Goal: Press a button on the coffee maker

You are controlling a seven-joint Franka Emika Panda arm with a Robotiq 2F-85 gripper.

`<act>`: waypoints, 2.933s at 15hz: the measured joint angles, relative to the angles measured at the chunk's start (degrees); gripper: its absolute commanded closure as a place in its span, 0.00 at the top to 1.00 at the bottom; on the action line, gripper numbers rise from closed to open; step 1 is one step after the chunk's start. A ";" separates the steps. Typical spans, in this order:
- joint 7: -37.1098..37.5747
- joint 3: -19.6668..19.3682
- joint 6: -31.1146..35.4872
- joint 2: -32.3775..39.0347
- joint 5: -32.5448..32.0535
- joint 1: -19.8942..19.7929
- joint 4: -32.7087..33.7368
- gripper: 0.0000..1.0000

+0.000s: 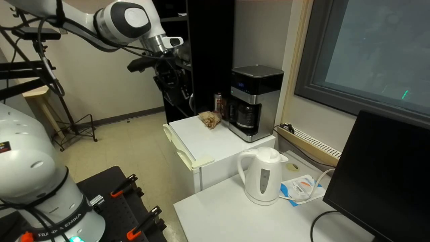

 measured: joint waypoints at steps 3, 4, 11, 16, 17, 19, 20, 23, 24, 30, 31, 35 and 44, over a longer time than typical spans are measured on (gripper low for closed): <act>-0.66 0.03 5.34 2.04 -10.08 -1.48 -0.79 0.22; -0.60 0.05 7.52 2.80 -13.91 -2.18 -1.03 0.15; 9.59 0.27 23.74 7.77 -45.46 -8.94 -0.89 0.01; 23.03 0.32 30.04 12.04 -62.28 -12.91 2.42 0.01; 25.69 0.32 30.62 13.20 -64.84 -13.37 3.44 0.01; 30.41 0.22 31.46 15.61 -69.00 -13.94 5.55 0.01; 32.58 0.18 31.81 16.91 -70.73 -14.18 6.66 0.01; 38.47 -0.06 32.75 21.25 -75.05 -14.51 10.28 0.01; 40.12 -0.10 33.11 22.77 -76.12 -14.60 11.51 0.01; 46.14 -0.15 35.06 31.69 -79.72 -14.74 18.95 0.01; 46.53 -0.14 35.37 33.12 -79.83 -14.73 20.25 0.01; 46.74 -0.10 36.42 38.37 -79.85 -14.72 25.43 0.01; 46.74 0.63 36.70 46.46 -79.85 -14.34 34.30 0.00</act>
